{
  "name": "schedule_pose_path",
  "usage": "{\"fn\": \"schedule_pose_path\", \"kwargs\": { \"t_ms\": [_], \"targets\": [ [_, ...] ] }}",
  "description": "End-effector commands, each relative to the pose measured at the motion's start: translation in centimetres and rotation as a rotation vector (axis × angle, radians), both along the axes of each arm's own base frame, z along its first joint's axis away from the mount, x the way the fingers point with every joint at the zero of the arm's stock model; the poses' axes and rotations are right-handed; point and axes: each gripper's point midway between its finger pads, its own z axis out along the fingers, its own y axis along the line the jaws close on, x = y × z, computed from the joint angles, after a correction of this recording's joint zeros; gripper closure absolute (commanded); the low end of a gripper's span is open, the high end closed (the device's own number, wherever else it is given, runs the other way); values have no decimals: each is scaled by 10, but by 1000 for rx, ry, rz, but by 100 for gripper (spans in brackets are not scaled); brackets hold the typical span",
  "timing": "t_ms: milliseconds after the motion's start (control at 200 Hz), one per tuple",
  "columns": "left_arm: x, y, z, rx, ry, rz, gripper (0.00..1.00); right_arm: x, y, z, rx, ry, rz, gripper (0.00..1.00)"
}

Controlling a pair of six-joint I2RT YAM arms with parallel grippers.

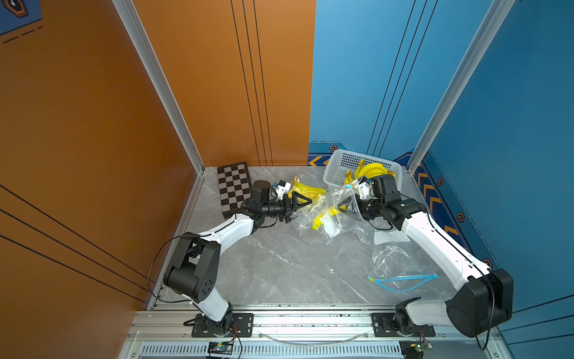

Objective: Open the zip-top bag and take out the banana
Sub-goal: Pick up the banana from the zipper food storage bag, then place the zipper food storage bag at the center of the board.

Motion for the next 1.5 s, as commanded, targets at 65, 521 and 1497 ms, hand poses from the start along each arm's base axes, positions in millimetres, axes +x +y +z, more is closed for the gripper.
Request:
{"fn": "schedule_pose_path", "kwargs": {
  "t_ms": [65, 521, 1497],
  "targets": [
    [-17, -11, -8, -26, 38, -78, 56, -1, 1, 3, -11, 3, -3, 71],
    [12, 120, -34, 408, 133, 258, 100, -8, -11, 4, 10, -4, -13, 71],
    [-53, 331, -58, 581, 412, 712, 29, 221, -175, 0, -196, -238, -498, 25]
  ]
}}
